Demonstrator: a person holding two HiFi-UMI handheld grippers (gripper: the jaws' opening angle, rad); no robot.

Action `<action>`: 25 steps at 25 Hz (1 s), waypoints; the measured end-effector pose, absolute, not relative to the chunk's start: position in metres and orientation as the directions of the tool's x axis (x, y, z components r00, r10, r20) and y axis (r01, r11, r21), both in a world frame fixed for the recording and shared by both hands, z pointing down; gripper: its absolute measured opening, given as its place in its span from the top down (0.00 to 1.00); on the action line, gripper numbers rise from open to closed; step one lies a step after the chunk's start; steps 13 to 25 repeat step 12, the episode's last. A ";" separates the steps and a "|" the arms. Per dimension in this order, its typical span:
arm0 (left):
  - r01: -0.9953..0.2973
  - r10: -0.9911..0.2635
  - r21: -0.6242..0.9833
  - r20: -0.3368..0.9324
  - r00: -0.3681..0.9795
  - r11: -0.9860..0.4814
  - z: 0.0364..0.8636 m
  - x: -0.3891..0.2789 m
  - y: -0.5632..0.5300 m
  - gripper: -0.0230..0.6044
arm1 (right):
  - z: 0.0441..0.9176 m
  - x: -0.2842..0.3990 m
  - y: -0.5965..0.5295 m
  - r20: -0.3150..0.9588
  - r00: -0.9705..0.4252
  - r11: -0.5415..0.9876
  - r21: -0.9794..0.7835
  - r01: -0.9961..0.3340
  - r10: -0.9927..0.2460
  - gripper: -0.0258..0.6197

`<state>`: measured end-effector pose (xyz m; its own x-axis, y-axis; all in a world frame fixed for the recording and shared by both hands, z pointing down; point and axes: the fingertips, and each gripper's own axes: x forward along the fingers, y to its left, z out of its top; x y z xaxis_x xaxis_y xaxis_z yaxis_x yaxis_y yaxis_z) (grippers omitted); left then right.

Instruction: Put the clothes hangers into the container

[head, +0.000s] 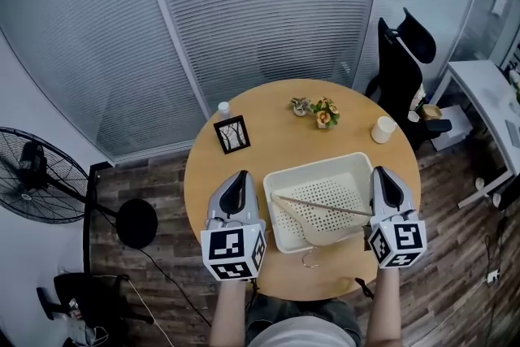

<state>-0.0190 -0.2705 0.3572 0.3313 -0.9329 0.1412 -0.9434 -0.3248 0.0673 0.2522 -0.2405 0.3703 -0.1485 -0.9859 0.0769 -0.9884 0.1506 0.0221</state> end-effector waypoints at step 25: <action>-0.944 -0.933 0.066 0.144 0.330 -0.324 0.359 -0.020 -0.271 0.96 | 0.376 0.249 -0.239 0.084 -0.150 0.152 0.020 -0.988 -0.985 0.92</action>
